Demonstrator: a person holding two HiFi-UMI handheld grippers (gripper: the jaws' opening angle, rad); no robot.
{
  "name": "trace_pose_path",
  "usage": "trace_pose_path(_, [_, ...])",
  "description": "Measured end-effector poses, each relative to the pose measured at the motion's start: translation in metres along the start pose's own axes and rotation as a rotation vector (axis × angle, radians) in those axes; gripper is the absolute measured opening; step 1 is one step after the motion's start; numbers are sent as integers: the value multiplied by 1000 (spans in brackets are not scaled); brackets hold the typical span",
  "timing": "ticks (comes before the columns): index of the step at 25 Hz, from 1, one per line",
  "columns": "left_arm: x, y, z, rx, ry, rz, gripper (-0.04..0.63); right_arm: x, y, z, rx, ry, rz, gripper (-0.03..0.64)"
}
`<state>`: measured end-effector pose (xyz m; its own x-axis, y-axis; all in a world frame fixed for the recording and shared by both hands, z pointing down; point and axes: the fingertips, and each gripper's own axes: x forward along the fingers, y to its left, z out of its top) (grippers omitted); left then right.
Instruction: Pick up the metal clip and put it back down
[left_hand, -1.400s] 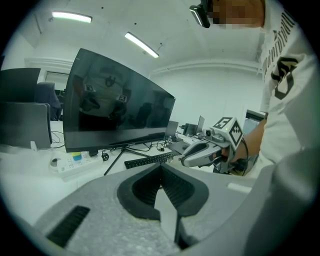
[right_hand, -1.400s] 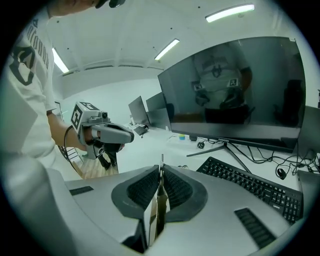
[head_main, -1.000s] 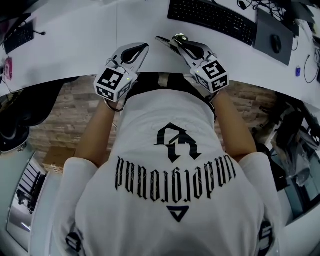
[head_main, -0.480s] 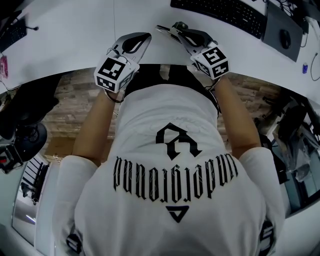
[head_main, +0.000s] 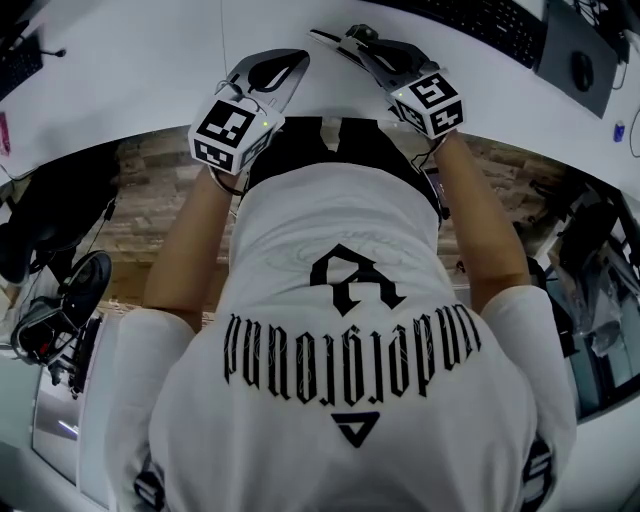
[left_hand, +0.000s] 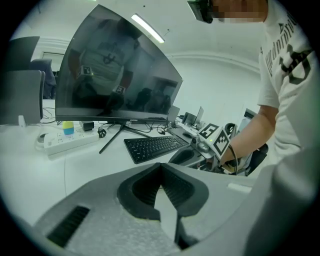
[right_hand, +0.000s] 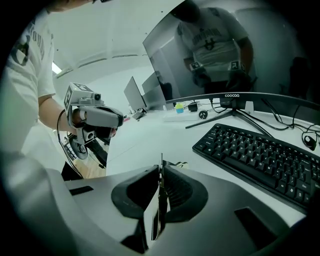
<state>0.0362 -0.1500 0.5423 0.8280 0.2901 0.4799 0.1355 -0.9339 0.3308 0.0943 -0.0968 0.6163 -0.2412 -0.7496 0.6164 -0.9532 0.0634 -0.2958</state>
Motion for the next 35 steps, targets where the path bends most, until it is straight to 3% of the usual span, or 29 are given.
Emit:
trace_pose_path(18, [9, -8, -1, 10, 6, -25, 12, 16, -19, -13, 22, 43, -30, 41])
trace_pose_path(35, [7, -14, 8, 18, -18, -26, 12, -5, -24, 2, 10, -4, -67, 91])
